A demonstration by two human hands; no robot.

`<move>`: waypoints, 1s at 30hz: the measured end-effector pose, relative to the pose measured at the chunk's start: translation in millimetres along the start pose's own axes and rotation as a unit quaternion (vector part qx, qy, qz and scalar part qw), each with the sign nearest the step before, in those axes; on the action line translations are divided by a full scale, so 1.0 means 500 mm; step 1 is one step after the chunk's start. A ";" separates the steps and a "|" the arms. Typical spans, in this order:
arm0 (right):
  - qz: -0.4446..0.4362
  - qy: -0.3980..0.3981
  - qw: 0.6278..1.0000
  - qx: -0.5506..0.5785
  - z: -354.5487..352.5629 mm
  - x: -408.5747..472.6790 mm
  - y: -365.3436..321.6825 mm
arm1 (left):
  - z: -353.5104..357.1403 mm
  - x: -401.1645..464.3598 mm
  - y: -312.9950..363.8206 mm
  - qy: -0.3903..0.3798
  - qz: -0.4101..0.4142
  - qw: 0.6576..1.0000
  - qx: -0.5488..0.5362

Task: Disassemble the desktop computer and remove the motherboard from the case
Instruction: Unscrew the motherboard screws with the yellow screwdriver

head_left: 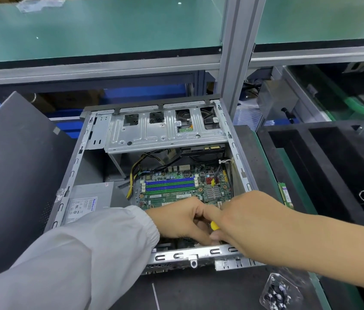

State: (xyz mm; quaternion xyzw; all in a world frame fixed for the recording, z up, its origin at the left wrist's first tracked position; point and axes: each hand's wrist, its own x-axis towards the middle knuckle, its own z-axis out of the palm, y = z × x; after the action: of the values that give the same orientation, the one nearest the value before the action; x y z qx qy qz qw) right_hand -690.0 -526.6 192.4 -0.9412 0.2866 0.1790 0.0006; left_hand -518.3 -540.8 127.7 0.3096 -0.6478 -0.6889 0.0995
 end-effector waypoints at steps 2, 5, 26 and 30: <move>-0.002 -0.001 1.000 0.018 -0.006 -0.007 0.003 | 0.001 0.003 0.001 -0.003 0.002 1.000 -0.004; 0.019 -0.001 1.000 0.017 -0.026 -0.004 0.003 | -0.001 0.003 0.004 0.009 -0.004 1.000 -0.005; 0.037 -0.043 0.998 0.015 -0.040 0.011 -0.002 | 0.002 0.002 0.012 0.000 -0.013 1.000 -0.008; 0.018 -0.030 0.998 0.061 -0.038 0.004 0.007 | 0.001 0.005 0.023 -0.004 0.004 1.000 0.010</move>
State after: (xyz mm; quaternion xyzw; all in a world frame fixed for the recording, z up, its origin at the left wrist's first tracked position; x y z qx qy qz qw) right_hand -683.9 -532.5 209.6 -0.9282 0.3142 0.1890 0.0636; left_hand -523.3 -543.4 137.8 0.3052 -0.6561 -0.6834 0.0965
